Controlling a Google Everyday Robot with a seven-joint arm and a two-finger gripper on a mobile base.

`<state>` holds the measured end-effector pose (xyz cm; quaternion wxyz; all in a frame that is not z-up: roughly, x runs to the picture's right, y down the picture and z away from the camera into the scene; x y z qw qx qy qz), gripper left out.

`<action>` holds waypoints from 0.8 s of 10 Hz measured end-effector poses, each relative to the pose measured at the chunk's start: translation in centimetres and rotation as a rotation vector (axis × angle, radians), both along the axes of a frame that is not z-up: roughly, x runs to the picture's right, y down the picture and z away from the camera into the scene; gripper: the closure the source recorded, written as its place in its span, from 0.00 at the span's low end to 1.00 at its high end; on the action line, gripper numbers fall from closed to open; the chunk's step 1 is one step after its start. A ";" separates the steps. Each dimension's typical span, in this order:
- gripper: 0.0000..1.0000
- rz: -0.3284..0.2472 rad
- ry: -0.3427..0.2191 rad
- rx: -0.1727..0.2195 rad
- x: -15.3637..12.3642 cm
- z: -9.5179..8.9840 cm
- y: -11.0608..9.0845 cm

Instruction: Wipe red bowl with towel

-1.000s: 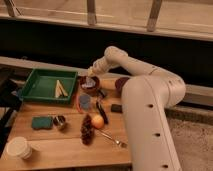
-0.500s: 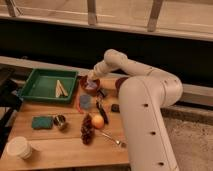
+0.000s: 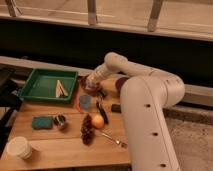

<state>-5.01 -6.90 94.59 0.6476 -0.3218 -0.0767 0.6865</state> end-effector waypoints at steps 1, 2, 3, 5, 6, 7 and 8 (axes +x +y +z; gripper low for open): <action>1.00 0.000 0.032 0.026 1.1 -0.4 -1.7; 1.00 -0.006 0.046 0.046 1.4 -0.5 -2.9; 1.00 -0.013 0.050 0.063 1.2 -0.3 -3.9; 1.00 -0.032 0.026 0.088 -0.7 0.4 -5.2; 1.00 -0.040 -0.008 0.092 -2.5 0.7 -5.4; 1.00 -0.041 -0.042 0.087 -3.9 0.8 -5.1; 1.00 -0.044 -0.076 0.074 -5.1 0.5 -4.3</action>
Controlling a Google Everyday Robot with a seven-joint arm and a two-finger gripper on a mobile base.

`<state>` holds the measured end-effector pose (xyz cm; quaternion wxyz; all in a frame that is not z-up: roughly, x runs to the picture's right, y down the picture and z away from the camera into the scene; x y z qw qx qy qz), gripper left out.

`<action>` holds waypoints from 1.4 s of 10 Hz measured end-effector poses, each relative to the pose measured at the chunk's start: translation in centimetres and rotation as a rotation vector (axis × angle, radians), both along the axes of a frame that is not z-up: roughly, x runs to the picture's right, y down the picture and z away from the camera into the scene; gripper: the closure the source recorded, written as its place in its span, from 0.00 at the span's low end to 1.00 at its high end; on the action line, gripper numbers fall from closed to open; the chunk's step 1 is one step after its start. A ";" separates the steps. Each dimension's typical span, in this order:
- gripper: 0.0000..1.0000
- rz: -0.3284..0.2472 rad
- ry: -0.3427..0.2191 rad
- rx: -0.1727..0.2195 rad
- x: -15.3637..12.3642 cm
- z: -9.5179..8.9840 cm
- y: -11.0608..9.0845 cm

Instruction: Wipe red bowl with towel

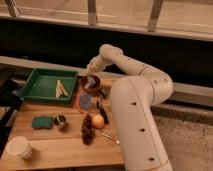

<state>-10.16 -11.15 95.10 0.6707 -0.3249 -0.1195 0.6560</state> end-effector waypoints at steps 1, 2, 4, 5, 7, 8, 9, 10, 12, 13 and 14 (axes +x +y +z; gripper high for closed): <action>1.00 -0.005 -0.014 -0.015 -0.6 -0.3 0.9; 1.00 -0.001 -0.022 -0.039 -0.8 -0.7 2.1; 1.00 0.024 -0.002 -0.071 0.7 -1.6 3.7; 1.00 0.036 0.021 -0.086 2.0 -2.1 4.5; 1.00 0.084 0.067 -0.109 5.3 -2.7 5.2; 1.00 0.096 0.080 -0.107 6.0 -2.5 5.0; 1.00 0.107 0.088 -0.094 6.6 -2.2 4.1; 1.00 0.111 0.088 -0.079 6.8 -1.6 2.8; 1.00 0.100 0.064 -0.058 5.4 -1.0 1.1; 1.00 0.080 0.035 -0.054 3.4 -0.5 0.6; 1.00 0.062 0.008 -0.057 1.4 -0.3 0.4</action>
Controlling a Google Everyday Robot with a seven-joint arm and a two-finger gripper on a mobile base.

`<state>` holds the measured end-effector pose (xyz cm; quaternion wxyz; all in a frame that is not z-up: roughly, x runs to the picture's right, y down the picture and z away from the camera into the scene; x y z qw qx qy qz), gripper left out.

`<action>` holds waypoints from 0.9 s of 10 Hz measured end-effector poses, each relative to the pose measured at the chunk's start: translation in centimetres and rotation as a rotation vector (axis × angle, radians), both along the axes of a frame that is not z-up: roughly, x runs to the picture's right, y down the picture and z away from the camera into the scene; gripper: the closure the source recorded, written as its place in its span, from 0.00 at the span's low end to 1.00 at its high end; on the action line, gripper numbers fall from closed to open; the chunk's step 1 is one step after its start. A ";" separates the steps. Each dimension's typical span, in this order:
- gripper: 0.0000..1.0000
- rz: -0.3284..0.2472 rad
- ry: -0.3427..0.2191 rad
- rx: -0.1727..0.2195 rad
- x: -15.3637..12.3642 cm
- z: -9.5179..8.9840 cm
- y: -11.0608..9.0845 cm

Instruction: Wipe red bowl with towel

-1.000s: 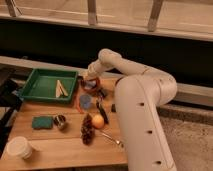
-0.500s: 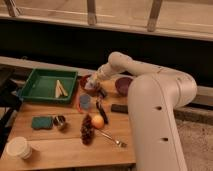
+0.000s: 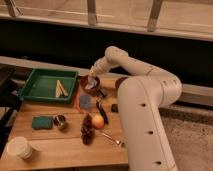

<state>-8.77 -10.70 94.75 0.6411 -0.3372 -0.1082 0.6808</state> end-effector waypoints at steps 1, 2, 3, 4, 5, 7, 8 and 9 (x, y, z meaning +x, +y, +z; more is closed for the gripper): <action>1.00 -0.013 -0.019 -0.008 -1.6 0.1 0.4; 1.00 -0.018 -0.037 -0.023 -3.1 0.1 1.1; 1.00 -0.019 -0.041 -0.036 -3.5 0.1 1.7; 1.00 -0.014 -0.039 -0.053 -3.8 0.1 2.4; 1.00 -0.009 -0.033 -0.065 -3.6 -0.1 3.0; 1.00 0.011 0.003 -0.089 -1.2 -0.8 4.5; 1.00 0.022 0.034 -0.096 0.8 -1.4 5.2; 1.00 0.033 0.057 -0.093 2.7 -1.7 5.4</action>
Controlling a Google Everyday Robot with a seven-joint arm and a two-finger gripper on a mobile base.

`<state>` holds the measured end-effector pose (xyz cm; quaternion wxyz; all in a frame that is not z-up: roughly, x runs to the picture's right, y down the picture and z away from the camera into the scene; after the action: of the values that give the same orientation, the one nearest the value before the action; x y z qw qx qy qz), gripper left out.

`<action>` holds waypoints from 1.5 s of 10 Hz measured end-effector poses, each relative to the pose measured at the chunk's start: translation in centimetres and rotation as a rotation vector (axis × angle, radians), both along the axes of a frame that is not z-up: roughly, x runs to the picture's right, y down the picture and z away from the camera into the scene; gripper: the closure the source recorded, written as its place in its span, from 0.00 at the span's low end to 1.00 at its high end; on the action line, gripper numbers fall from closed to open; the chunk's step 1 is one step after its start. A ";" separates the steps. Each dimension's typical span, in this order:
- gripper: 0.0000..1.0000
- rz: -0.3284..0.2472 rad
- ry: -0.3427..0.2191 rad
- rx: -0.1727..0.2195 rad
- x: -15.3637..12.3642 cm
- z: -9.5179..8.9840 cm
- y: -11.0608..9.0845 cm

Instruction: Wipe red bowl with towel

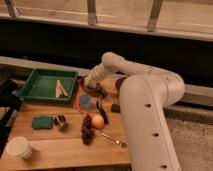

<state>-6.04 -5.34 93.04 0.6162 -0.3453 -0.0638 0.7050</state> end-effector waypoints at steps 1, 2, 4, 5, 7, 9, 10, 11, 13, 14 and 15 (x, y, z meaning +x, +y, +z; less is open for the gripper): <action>1.00 0.005 0.017 0.006 1.5 -0.1 -0.2; 1.00 0.005 0.025 0.013 2.2 -0.1 -0.6; 1.00 -0.005 0.026 0.037 2.8 0.2 -2.0; 1.00 -0.011 0.016 0.046 2.2 0.6 -2.6; 1.00 -0.025 -0.020 0.061 -0.7 1.7 -4.0; 1.00 -0.040 -0.055 0.066 -3.9 2.5 -4.8; 1.00 -0.045 -0.065 0.066 -5.1 2.8 -4.9; 1.00 -0.046 -0.067 0.060 -5.5 2.8 -4.6; 1.00 -0.040 -0.065 0.047 -5.3 2.3 -3.7; 1.00 -0.034 -0.062 0.036 -4.6 2.0 -2.8; 1.00 -0.026 -0.058 0.026 -3.5 1.4 -1.8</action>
<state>-9.53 -7.17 94.43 0.6276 -0.3586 -0.0862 0.6856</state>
